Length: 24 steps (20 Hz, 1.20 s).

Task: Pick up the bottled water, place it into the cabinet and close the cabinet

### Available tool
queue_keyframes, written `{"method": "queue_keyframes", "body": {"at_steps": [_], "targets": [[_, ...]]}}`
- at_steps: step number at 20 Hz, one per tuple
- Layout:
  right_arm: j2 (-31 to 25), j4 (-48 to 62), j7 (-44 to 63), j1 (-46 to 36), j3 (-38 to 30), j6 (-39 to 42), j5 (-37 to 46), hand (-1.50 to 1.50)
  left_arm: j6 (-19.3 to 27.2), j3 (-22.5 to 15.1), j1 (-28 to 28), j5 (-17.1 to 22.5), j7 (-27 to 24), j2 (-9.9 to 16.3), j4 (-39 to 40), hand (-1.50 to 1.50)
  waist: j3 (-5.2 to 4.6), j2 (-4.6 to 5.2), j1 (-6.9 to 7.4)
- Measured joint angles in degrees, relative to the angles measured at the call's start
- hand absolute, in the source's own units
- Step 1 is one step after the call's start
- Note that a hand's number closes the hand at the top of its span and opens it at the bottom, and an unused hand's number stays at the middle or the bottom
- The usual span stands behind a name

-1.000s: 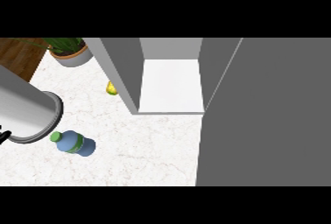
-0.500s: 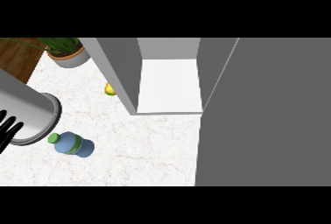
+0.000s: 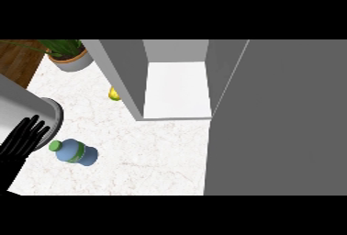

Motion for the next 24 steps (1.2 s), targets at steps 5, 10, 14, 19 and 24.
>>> {"method": "queue_keyframes", "body": {"at_steps": [5, 10, 14, 19, 24], "targets": [[-0.85, -0.1, -3.81, 4.08, 1.03, 1.3, 0.05, -1.5, 2.21, -0.66, -4.61, -6.64, -7.39, -0.65, 11.13, -1.5, -0.04, 0.03, -0.34], [-1.26, -0.19, -5.56, 6.3, 1.64, 1.29, 0.07, -1.5, 4.78, -0.81, -8.65, -11.25, -14.7, -0.2, 21.66, -1.5, -0.04, 0.09, -0.22], [-2.32, -0.22, -7.01, 7.83, 1.69, 1.96, 0.09, -1.5, 8.43, -1.49, -11.82, -15.35, -21.09, 0.3, 31.51, -1.5, -0.09, 0.18, -0.52], [-3.47, -0.09, -8.92, 9.53, 1.33, 3.03, 0.0, -1.5, 7.54, -3.03, -14.8, -16.51, -24.47, 1.4, 40.87, -1.5, -0.13, 0.24, -0.7], [-3.34, 0.04, -9.91, 10.68, 2.56, 2.55, 0.2, -1.5, 7.37, -5.45, -16.94, -17.55, -26.94, 0.83, 47.16, -1.5, -0.17, 0.3, -0.7]]}}
